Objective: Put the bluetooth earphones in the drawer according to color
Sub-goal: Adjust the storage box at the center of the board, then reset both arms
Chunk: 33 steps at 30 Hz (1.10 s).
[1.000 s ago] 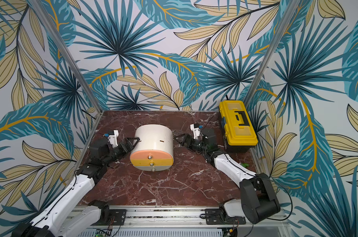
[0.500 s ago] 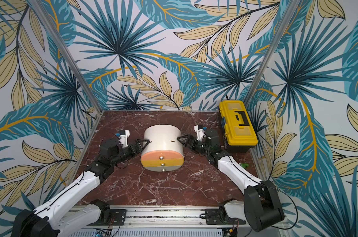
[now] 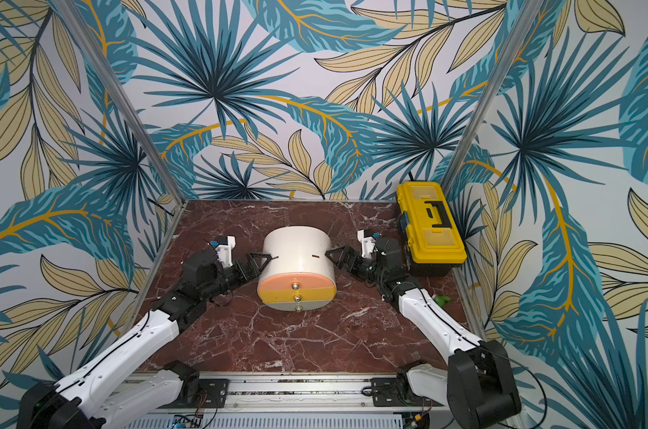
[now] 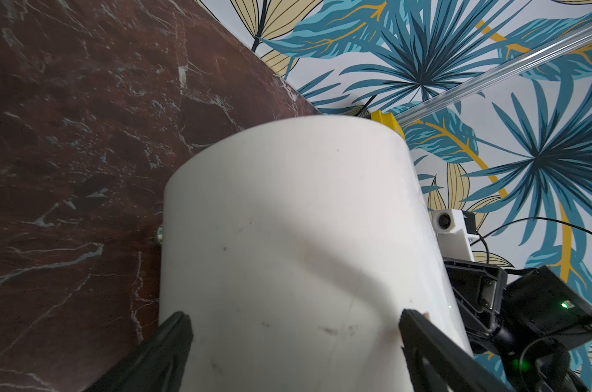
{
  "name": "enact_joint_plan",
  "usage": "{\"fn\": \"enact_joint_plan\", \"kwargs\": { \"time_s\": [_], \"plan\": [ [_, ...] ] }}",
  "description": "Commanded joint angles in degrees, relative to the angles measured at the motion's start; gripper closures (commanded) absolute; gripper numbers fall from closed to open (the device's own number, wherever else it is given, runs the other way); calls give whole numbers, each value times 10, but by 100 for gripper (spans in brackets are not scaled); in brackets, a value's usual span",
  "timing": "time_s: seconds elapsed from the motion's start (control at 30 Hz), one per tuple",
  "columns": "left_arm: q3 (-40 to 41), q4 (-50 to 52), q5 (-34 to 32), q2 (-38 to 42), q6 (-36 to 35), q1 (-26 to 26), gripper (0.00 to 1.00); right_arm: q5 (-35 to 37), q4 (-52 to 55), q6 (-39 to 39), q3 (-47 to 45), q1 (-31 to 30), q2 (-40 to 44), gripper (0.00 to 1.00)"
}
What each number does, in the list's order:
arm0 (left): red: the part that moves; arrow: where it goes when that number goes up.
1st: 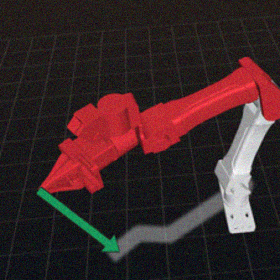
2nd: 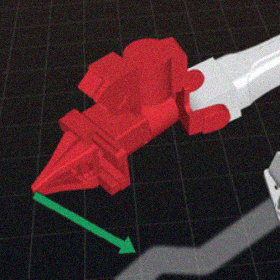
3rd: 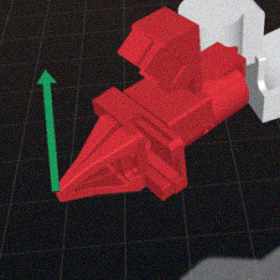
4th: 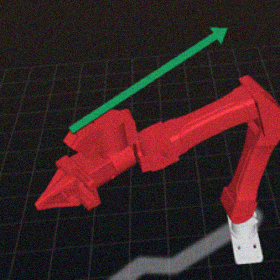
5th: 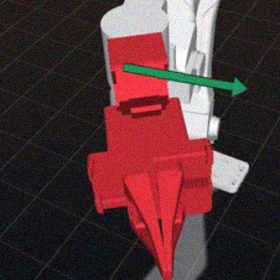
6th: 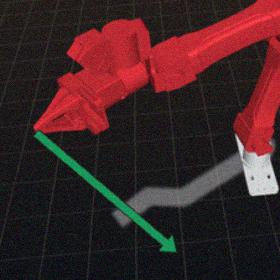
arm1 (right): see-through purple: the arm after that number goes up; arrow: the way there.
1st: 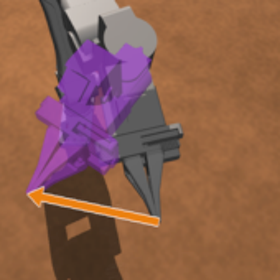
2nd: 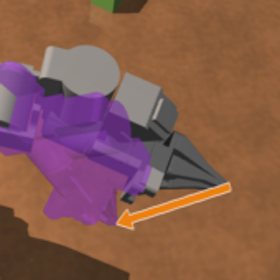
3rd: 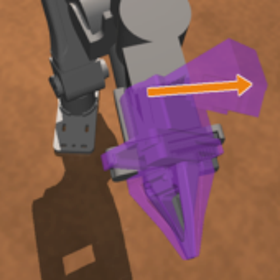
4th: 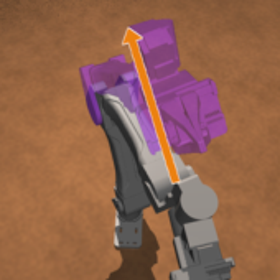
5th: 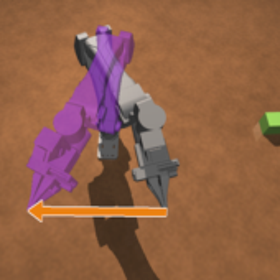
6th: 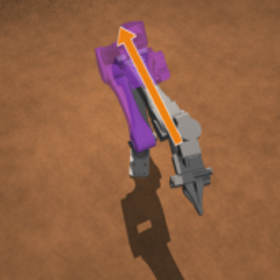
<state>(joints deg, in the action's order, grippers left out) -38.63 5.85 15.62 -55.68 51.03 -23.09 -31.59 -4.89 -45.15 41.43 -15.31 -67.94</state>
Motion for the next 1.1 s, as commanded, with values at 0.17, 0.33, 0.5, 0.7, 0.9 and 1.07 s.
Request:
{"fn": "enact_joint_plan", "kwargs": {
  "time_s": [0.17,0.33,0.5,0.7,0.9,1.07],
  "plan": [
    [-56,169,-102,120,-104,2,0,101,200,105,46,1,132,1],
    [-68,254,-123,202,-139,2,0,169,277,154,55,0,218,1],
    [-55,327,-138,296,-149,1,0,227,330,195,39,0,297,1],
    [16,345,-147,431,-129,1,0,283,352,203,-18,0,388,1],
    [101,317,-172,500,-116,1,0,353,328,223,-98,0,468,1],
    [168,191,-191,471,-170,2,0,437,247,269,-156,0,479,1]
  ]
}}
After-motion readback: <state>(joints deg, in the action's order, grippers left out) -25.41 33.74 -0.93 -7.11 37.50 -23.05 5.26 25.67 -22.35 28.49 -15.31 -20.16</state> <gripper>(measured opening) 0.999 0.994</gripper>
